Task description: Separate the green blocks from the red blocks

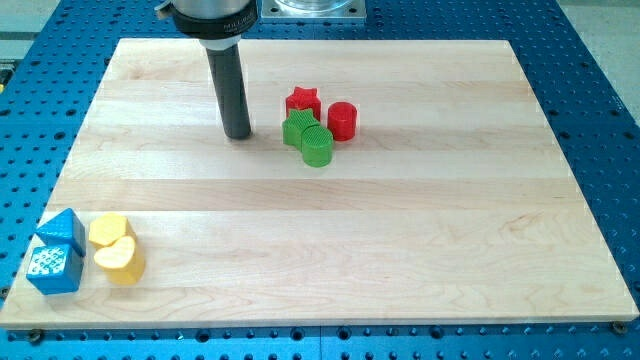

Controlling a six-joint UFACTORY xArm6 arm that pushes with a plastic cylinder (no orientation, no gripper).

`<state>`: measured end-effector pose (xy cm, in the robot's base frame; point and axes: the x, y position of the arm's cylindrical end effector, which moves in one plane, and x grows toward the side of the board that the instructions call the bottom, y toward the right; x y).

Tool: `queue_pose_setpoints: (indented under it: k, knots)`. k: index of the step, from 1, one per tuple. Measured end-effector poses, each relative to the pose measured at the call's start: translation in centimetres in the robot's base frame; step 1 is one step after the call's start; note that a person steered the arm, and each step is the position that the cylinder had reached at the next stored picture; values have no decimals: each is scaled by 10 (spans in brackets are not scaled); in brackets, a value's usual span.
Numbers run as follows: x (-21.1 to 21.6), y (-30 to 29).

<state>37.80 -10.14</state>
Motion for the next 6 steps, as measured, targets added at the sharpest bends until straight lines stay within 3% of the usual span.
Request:
queue_pose_setpoints:
  k: [1,3,4,5,6]
  knots:
    - [25,42]
    - [-22,23]
    - [-17,88]
    - [48,88]
    - [100,126]
